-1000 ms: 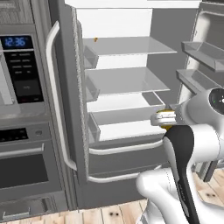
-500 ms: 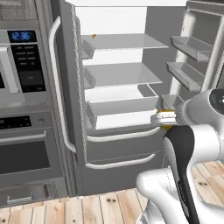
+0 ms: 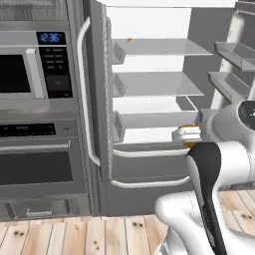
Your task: Pick the cheese from the fridge and the cheese grater from the cabinet and place them next to the salad bowl.
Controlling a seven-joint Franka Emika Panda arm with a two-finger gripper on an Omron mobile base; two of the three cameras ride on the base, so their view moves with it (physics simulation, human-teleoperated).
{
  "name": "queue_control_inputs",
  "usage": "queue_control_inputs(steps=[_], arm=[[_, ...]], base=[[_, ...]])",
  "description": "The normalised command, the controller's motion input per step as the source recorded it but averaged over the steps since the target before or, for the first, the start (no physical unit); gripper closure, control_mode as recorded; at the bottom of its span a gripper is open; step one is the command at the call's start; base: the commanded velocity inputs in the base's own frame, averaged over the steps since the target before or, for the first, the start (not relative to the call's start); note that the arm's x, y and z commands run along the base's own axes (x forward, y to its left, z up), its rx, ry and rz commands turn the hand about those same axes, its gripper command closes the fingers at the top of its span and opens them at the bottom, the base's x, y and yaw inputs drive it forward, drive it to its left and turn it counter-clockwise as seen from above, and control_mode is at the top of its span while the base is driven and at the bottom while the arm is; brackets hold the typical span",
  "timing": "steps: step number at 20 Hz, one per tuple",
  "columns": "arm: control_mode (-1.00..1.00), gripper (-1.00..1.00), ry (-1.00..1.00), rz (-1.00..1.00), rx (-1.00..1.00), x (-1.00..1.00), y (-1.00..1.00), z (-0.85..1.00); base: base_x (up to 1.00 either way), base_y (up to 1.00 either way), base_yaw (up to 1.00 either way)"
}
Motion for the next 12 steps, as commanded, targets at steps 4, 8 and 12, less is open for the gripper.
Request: queue_control_inputs(steps=[4,8,12], arm=[[1.0,1.0,0.0,0.0,0.0,0.0,0.0,0.0],[1.0,1.0,0.0,0.0,0.0,0.0,0.0,0.0],[1.0,1.0,0.0,0.0,0.0,0.0,0.0,0.0]], base=[[-0.46,0.38,0.43],[-0.72,0.36,0.47],[-0.86,0.36,0.54]])
